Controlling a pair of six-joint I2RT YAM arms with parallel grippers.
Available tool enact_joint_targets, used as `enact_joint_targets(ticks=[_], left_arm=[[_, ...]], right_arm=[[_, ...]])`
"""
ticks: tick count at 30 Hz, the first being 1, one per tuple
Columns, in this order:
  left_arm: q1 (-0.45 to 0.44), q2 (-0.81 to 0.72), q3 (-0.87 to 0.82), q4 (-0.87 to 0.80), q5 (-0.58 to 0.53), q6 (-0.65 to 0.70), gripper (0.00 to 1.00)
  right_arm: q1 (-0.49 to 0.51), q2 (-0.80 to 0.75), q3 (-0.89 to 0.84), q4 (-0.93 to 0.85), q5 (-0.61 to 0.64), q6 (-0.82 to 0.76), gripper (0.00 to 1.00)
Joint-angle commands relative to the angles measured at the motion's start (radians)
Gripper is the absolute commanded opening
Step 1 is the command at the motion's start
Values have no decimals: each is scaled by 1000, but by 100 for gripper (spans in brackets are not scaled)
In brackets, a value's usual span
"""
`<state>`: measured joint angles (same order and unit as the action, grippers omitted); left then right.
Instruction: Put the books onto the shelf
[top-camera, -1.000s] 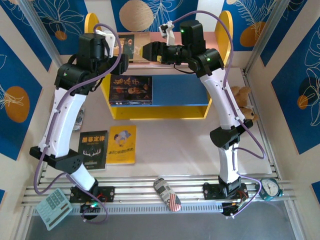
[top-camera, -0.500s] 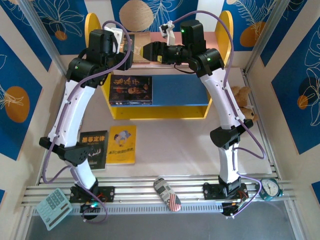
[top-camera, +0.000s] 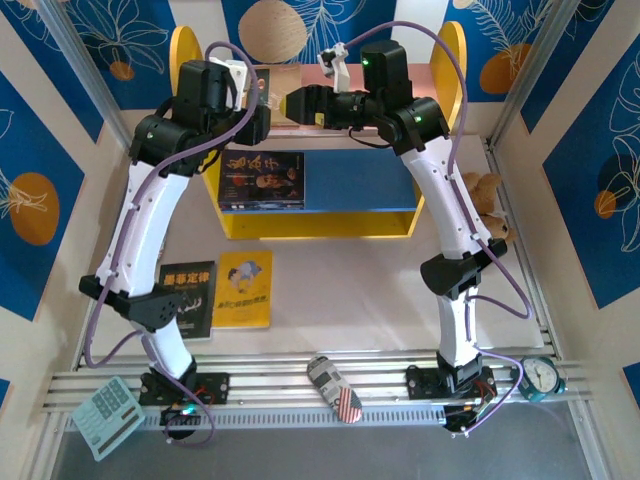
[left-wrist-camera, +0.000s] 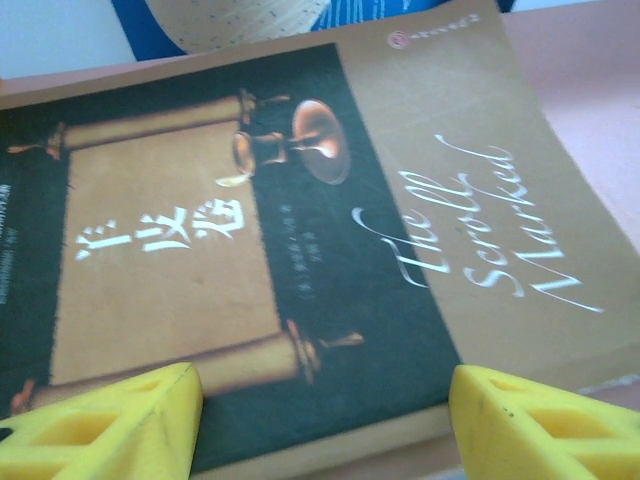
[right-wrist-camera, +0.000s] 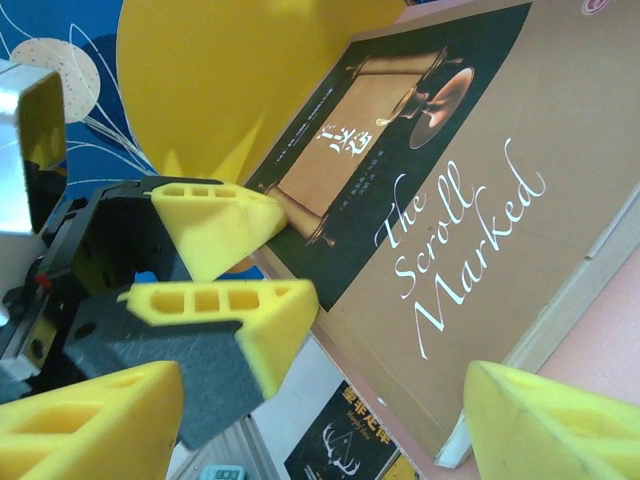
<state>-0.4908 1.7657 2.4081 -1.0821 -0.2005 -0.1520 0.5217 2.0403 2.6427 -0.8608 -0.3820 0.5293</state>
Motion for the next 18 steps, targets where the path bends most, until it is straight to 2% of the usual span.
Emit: enact_joint_targets(ticks=[1, 6, 11, 18], left_arm=[[-45, -17, 0, -129, 76, -35, 65], [-84, -48, -21, -130, 53, -33, 65], [-85, -84, -62, -108, 49, -40, 65], [-85, -132, -86, -81, 21, -38, 66]], right_arm=[[36, -47, -11, -21, -57, -20, 74], [47, -102, -74, 5, -57, -20, 74], [75, -155, -139, 18, -49, -28, 74], [54, -208, -210, 33, 39, -14, 74]])
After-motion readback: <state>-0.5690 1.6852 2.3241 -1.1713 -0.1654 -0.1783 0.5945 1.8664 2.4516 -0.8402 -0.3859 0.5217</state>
